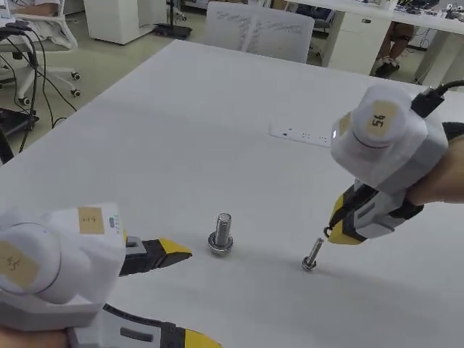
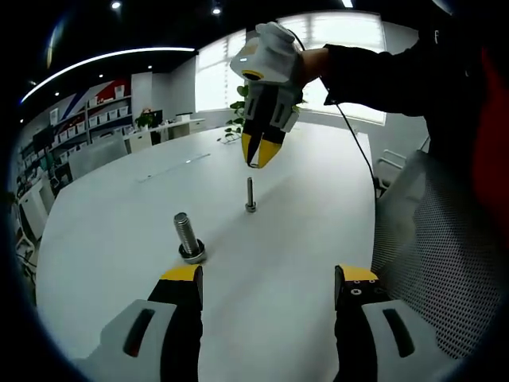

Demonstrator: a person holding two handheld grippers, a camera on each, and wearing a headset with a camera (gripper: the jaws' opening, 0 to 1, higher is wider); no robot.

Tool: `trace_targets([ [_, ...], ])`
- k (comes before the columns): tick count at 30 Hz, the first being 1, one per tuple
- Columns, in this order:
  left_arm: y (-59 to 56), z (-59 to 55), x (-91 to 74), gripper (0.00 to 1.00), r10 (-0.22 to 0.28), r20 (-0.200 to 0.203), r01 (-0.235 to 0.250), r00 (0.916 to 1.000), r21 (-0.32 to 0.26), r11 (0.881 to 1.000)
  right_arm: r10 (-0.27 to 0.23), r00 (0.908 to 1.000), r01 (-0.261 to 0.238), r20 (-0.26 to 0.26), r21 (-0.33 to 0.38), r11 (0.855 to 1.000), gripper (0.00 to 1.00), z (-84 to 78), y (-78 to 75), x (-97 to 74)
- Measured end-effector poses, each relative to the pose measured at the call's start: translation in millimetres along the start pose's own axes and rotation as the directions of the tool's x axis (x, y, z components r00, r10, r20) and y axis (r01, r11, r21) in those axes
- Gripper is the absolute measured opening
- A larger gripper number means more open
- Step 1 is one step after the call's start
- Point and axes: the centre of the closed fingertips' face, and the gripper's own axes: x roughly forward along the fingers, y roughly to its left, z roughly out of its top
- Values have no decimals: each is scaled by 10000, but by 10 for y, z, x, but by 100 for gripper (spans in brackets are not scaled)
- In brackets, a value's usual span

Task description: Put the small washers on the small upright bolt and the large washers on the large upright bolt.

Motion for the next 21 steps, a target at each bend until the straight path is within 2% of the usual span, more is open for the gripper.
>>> trace_targets([
  [21, -27, 16, 14, 68, -105, 114, 105, 9999, 33, 9999, 332, 9992, -333, -211, -52, 9994, 14, 7, 38, 136],
])
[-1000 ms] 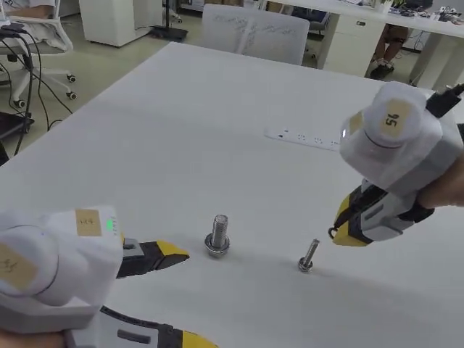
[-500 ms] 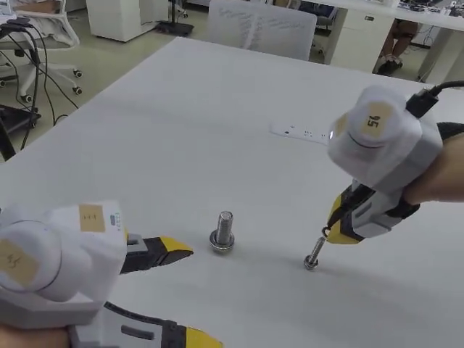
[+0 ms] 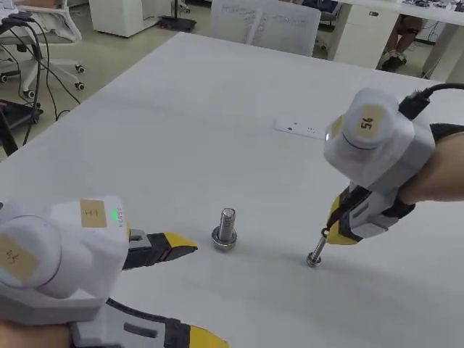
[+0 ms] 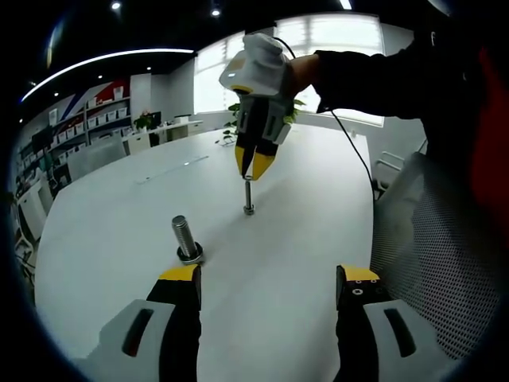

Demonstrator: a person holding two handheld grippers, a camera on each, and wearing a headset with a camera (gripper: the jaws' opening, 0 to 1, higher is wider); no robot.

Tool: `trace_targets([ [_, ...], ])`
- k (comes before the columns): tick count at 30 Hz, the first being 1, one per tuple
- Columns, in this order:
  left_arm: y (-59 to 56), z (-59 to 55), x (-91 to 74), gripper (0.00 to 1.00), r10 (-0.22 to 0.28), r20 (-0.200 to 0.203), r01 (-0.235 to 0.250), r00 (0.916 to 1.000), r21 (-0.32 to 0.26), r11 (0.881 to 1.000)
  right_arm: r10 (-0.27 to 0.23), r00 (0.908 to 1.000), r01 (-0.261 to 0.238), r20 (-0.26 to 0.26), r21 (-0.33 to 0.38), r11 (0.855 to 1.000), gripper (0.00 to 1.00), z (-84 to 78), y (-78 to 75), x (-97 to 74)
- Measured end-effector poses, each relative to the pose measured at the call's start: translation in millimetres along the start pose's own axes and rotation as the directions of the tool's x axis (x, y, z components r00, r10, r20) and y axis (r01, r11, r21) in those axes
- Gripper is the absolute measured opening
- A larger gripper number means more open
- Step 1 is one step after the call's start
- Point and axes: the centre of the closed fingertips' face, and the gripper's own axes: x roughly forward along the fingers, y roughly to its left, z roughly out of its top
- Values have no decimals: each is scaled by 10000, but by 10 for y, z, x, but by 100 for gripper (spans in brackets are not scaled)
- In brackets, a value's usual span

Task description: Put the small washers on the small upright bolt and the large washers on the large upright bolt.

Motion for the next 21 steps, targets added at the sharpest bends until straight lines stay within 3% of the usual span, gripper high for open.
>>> trace_targets([
  [21, 12, -19, -7, 68, 11, -34, -11, 10000, -30, 10000, 135, 9998, -135, -113, 50, 9999, 14, 4, 9, 69],
])
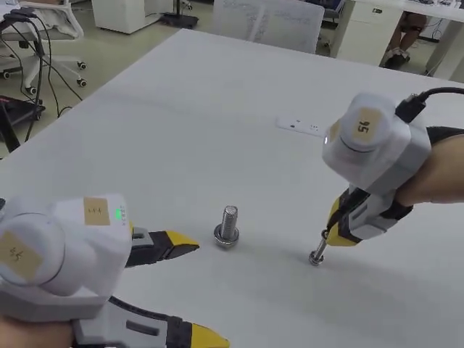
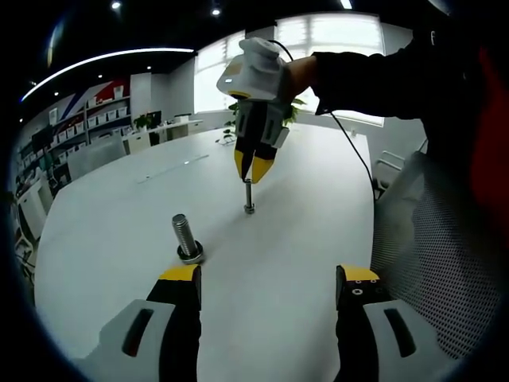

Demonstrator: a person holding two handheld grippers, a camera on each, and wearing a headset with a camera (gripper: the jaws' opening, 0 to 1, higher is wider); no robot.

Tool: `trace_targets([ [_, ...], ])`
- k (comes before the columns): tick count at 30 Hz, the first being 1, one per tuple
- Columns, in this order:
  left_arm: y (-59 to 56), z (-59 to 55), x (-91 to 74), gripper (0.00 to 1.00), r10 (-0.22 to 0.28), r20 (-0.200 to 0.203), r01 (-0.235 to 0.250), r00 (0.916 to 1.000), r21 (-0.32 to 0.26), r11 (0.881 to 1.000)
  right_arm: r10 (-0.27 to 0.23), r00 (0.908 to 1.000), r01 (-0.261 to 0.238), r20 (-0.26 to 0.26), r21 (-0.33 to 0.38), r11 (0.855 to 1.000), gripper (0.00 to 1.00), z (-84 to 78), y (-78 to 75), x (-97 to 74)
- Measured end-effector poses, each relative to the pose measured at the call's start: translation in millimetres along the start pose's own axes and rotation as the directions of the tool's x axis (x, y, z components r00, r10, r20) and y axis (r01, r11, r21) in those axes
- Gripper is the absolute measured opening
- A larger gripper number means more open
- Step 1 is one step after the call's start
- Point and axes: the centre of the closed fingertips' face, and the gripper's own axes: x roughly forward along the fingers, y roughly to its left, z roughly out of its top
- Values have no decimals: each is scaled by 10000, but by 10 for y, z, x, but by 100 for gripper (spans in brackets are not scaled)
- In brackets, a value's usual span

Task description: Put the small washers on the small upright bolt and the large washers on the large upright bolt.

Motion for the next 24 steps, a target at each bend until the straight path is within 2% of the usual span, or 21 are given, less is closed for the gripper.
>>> trace_targets([
  [24, 2, -27, 10, 68, -25, -111, 24, 9999, -81, 10000, 253, 9996, -251, -92, 177, 9995, 14, -70, -11, 271],
])
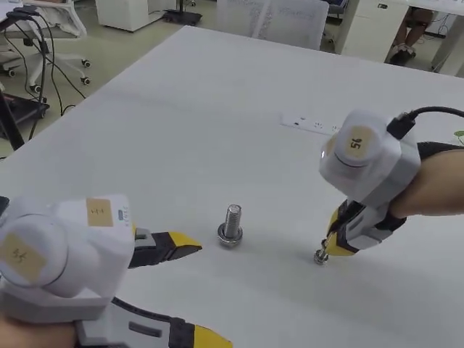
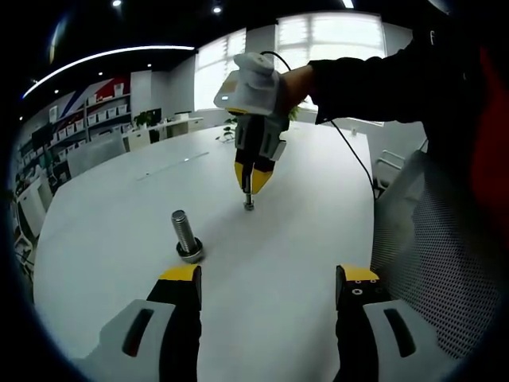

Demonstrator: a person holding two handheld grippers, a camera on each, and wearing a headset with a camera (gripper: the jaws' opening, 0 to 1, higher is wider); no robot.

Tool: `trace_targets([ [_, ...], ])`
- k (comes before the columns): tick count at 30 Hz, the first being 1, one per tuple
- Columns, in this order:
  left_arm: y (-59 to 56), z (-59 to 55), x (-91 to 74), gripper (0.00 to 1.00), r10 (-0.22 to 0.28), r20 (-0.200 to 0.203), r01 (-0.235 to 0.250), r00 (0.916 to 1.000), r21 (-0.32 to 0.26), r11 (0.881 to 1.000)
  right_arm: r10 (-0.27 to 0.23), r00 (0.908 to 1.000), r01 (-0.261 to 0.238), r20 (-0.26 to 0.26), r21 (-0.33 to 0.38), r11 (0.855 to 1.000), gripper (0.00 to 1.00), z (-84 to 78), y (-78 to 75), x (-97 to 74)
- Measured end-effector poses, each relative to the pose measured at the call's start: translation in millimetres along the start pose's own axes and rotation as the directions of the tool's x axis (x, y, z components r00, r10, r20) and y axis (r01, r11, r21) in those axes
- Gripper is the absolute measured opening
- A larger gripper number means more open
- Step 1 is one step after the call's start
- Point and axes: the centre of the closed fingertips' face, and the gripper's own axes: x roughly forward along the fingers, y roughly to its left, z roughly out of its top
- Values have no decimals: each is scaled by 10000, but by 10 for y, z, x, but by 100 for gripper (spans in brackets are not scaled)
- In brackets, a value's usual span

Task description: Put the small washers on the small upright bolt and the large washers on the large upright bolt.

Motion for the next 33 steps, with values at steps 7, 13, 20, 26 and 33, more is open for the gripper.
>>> trace_targets([
  [7, 2, -16, 4, 68, 14, -42, -14, 10000, -38, 10000, 91, 9999, -91, -64, 0, 10000, 14, -22, 7, 107],
  [13, -2, -22, 14, 68, -2, -64, 2, 10000, -55, 10000, 98, 9999, -98, -47, 5, 10000, 14, -41, -7, 143],
  [20, 2, -21, 23, 68, -2, -77, 1, 10000, -64, 10000, 105, 9999, -105, -65, 77, 9999, 14, -63, -20, 159],
  [26, 8, -30, 28, 68, 9, -85, -10, 10000, -92, 10000, 81, 10000, -80, -48, 94, 9999, 15, -61, -21, 165],
  [33, 7, -35, 33, 68, -7, -92, 6, 10000, -98, 10000, 117, 9999, -116, -9, 187, 9998, 17, -53, -2, 162],
])
